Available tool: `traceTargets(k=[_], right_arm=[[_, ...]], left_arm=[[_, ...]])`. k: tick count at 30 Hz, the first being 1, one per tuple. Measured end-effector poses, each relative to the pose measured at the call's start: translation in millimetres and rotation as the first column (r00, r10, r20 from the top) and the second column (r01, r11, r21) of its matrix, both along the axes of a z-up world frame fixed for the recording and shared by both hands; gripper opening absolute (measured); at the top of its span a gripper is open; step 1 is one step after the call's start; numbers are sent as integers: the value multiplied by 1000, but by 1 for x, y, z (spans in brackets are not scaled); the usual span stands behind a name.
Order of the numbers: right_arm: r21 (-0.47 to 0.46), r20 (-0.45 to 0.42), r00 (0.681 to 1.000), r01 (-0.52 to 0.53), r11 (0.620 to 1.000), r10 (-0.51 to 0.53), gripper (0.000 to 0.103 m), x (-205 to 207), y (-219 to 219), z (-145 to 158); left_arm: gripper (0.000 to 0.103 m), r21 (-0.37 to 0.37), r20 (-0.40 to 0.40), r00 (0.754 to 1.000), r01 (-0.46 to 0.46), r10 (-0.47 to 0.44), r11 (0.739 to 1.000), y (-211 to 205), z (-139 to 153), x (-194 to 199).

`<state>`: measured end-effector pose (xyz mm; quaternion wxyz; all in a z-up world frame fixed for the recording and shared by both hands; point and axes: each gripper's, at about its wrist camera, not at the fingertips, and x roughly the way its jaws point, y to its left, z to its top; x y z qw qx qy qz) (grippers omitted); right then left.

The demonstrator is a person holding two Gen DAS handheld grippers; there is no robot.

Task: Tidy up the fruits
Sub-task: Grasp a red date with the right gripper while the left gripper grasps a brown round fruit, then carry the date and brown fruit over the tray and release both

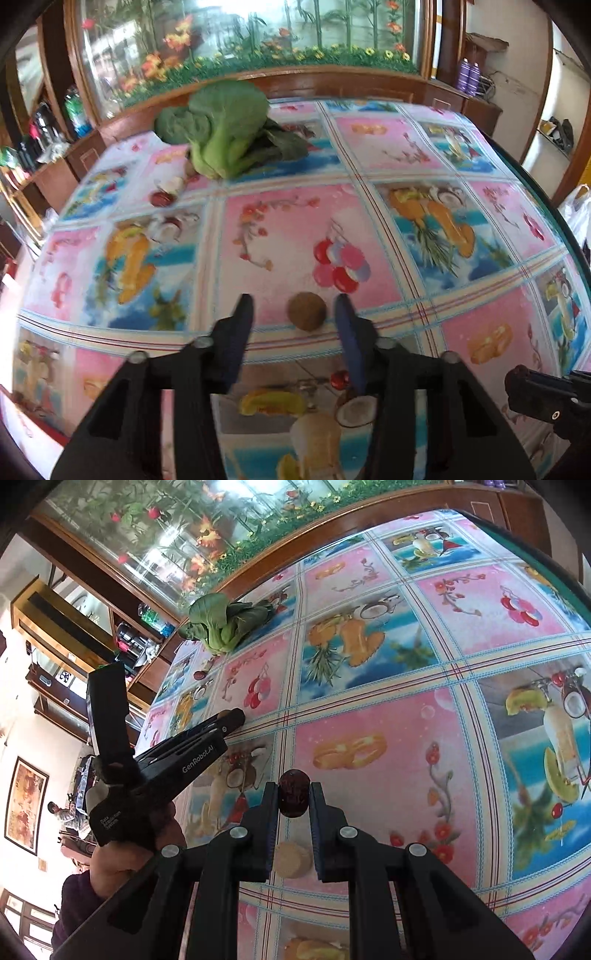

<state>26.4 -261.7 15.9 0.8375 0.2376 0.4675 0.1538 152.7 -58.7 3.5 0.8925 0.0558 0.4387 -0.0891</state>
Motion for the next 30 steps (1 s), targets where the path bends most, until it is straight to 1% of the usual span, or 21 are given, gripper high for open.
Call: traceTargets(k=[2,4,5,7,10,13,15,18,20,22,24,26,28,30], right_arm=[[-6,1,1000,-3,1000,3,14,1,1,-1],[-18,5,1000,-6,1000,6,14,0,2,0],[-22,9,1000,-13,1000,13,14,0,4,0],[-29,21,1000,-20,999,21,14,-2,7,2],[-53,62,997,-36,998,40,14,-6,13,8],[-96,116,992,-41,995,52,14,-11,21,12],[-111,147,988,-38,993,54,14,-14,25,14],[-82,168,984,-38,996,51,14,-24,38,15],[-94,201,977,-54,994,72,14,-40,57,20],[-76,228,969,-79,994,95,14,-57,74,22],[-45,253,959,-122,992,129,14,-77,95,23],[-28,296,941,-163,986,164,14,-98,117,27],[-9,327,925,-199,980,191,14,-113,133,29],[10,355,910,-231,973,213,14,-125,151,28]], left_arm=[[32,-3,-7,1000,5,-5,1000,-1,-5,2],[25,-32,-9,1000,11,-11,999,0,-6,4],[25,-40,-10,1000,13,-14,999,0,-6,4],[25,-32,-3,1000,16,-17,999,-2,-6,3],[25,-44,-6,1000,27,-27,999,-2,-5,-3],[25,-53,5,1000,27,-27,998,2,3,-19],[25,-53,11,1000,20,-19,998,6,13,-37],[25,-55,59,998,4,-1,998,20,33,-71],[25,-57,91,996,-19,25,998,35,48,-98],[25,-54,110,992,-52,58,997,50,58,-120],[25,-31,131,986,-101,104,994,67,67,-144],[25,-47,153,978,-135,140,990,86,74,-168],[25,-37,175,968,-175,179,984,104,78,-188],[25,-42,193,959,-203,208,978,120,80,-205]])
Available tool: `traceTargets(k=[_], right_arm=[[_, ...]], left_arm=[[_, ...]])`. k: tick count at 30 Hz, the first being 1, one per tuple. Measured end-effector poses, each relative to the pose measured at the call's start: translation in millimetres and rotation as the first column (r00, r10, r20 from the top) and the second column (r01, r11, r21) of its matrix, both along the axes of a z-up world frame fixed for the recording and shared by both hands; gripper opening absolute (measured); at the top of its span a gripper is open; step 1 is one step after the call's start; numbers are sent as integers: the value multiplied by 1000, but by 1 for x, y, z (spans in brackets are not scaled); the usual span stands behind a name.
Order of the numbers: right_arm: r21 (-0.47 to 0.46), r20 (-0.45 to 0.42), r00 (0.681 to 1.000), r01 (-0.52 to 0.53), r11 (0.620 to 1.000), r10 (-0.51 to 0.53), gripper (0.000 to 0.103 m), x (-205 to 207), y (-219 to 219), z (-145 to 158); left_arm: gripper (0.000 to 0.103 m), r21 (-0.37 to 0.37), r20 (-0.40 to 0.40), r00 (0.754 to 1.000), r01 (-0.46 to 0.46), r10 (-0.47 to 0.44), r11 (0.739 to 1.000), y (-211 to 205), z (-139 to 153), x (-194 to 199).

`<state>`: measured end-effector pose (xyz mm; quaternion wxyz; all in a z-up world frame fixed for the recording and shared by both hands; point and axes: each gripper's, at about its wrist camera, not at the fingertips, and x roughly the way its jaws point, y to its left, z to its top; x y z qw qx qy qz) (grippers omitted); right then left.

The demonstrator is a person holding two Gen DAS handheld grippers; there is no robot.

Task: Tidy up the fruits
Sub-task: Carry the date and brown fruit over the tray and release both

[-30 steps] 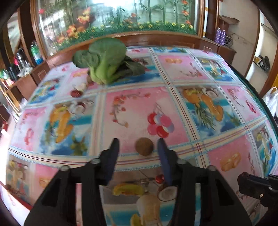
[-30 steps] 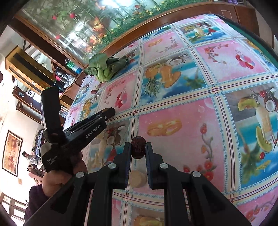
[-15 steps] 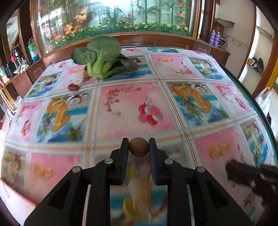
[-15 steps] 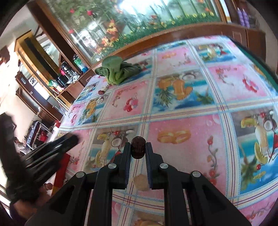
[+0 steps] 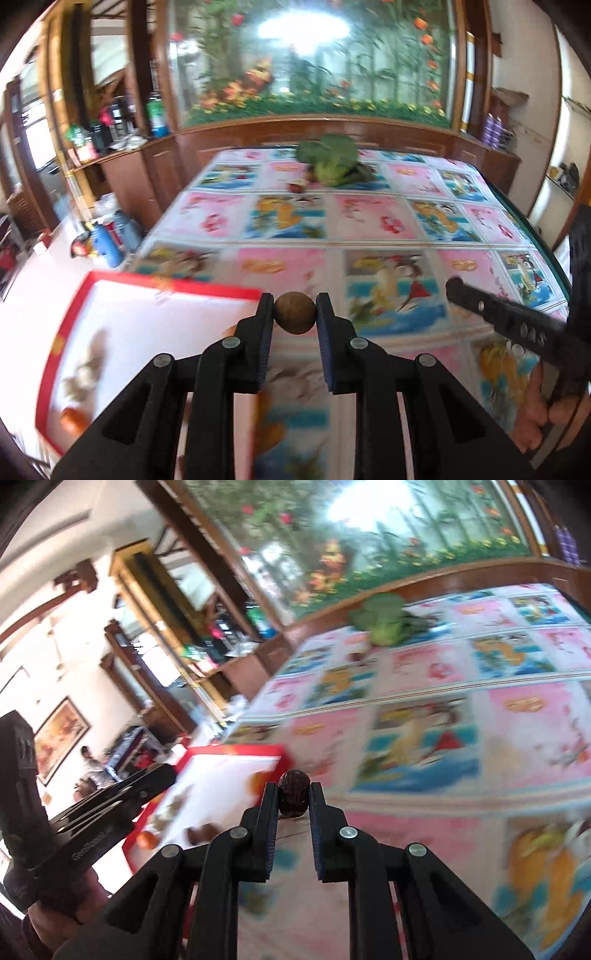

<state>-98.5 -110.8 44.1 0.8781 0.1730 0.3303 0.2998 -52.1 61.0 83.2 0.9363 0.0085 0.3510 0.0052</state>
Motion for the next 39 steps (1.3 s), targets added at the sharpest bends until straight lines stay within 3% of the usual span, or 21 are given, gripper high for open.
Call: traceTargets(k=[12,39], right_arm=[[-29,11,997,-81,996,82,14,-16,63,-2],[-97,-15,980,-200,975,199,14,-27,123,-19]], left_arm=[[25,39,104,989,-108,103,993,64,1,-73],[25,24,45,969,-244,243,970,139,-40,-71]])
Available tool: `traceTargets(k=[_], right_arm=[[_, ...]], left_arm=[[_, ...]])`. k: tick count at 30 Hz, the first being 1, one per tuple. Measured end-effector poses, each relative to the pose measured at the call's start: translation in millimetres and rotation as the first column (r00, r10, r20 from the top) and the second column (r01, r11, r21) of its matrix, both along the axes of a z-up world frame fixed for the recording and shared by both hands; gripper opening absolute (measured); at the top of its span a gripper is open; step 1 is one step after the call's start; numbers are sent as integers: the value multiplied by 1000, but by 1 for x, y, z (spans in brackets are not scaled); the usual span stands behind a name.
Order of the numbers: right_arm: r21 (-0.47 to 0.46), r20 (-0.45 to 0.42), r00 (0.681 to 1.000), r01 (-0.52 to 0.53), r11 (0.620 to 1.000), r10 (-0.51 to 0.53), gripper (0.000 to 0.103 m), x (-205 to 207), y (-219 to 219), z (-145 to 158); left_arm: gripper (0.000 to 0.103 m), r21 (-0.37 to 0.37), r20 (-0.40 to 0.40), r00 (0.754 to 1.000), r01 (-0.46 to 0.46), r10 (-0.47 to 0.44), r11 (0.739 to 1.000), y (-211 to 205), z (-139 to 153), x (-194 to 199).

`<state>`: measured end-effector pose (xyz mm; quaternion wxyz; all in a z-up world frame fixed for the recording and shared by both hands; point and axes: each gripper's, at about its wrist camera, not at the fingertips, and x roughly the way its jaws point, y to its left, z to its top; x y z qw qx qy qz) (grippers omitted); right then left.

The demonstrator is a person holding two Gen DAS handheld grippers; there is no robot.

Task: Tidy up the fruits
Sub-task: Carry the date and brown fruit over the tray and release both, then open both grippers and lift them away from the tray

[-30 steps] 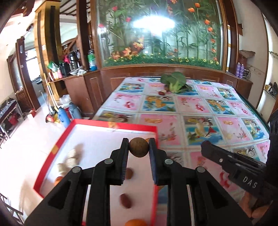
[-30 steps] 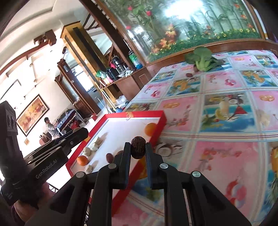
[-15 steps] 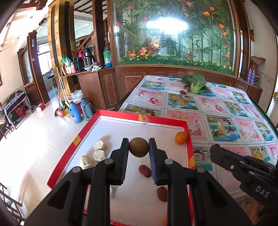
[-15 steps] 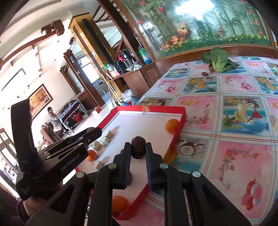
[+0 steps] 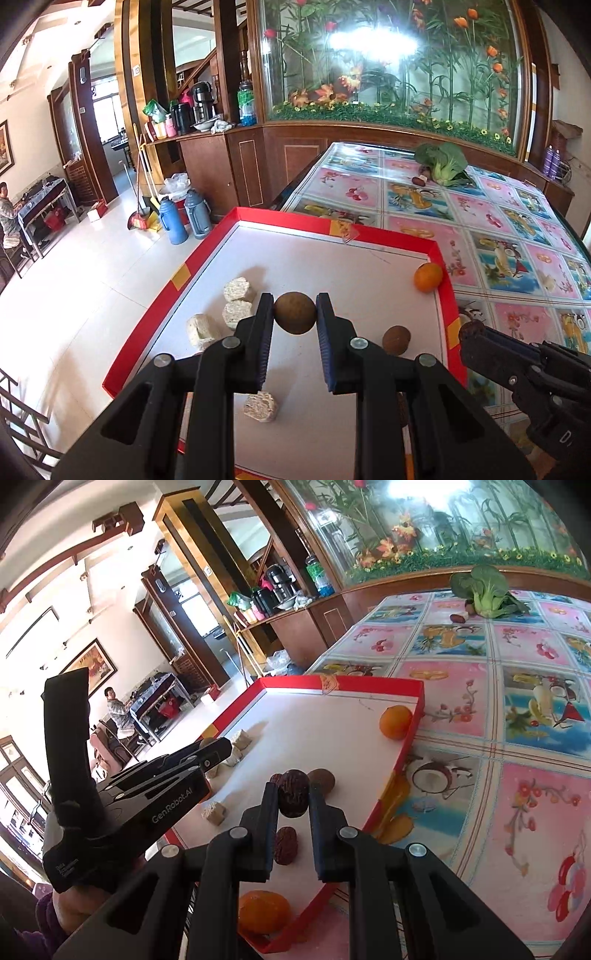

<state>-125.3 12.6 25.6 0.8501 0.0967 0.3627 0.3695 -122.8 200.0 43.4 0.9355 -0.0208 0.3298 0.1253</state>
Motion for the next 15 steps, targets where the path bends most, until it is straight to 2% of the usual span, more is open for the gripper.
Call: traceTargets(k=[15], right_arm=[[-17,-7,1000,-1,1000,1,14,0,11,-6]], left_arm=[[25,-15,-35,999,-21,21,1000,14,-18,3]])
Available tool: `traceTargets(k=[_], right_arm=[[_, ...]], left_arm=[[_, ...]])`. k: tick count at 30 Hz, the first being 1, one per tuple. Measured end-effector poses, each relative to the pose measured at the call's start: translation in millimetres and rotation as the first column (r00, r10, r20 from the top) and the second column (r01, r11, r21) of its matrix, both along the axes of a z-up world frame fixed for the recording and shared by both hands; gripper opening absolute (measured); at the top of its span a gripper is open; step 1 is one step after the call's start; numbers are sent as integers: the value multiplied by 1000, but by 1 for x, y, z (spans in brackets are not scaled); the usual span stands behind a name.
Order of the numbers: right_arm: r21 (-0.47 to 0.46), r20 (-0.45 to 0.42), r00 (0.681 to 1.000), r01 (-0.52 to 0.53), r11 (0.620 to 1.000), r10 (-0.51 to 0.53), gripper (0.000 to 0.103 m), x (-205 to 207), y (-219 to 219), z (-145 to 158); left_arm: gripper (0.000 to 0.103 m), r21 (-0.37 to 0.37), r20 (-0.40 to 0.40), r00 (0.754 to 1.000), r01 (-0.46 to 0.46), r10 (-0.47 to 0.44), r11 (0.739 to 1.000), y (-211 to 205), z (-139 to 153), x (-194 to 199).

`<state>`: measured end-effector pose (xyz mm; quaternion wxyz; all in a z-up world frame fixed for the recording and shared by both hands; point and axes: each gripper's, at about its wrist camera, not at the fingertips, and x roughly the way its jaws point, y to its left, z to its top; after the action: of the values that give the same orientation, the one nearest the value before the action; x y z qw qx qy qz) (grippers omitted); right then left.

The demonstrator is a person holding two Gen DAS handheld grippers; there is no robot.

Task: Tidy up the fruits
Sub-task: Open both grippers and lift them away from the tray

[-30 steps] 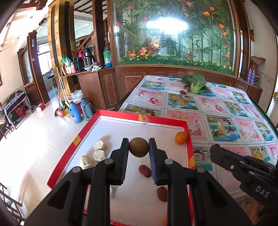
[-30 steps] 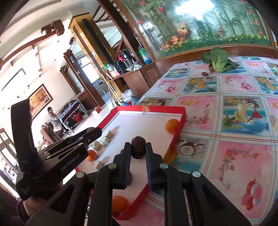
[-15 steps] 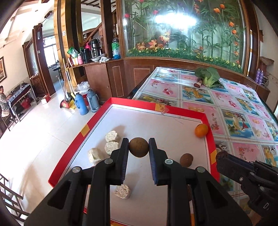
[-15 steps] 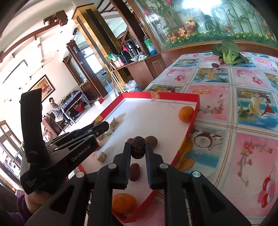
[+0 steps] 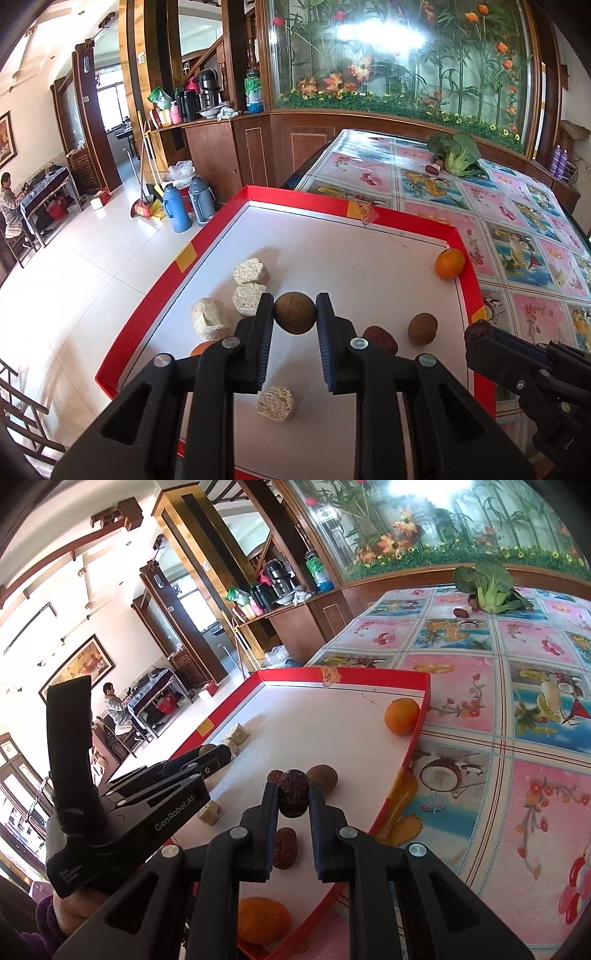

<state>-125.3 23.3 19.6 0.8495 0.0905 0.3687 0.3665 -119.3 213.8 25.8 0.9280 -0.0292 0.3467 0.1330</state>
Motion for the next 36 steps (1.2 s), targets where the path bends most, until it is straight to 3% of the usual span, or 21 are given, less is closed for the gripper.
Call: traceTargets(k=[29,36], right_arm=[[-33,-77,997,12,999,-15,16,16,18,-12],[-29,-40,999,35,999,-36,38,11,14,-5]], left_arm=[[25,-6,-49,999,-15,15,1000,11,-22,3],[25,6,-57,998,-25,25,1000,9,-21,3]])
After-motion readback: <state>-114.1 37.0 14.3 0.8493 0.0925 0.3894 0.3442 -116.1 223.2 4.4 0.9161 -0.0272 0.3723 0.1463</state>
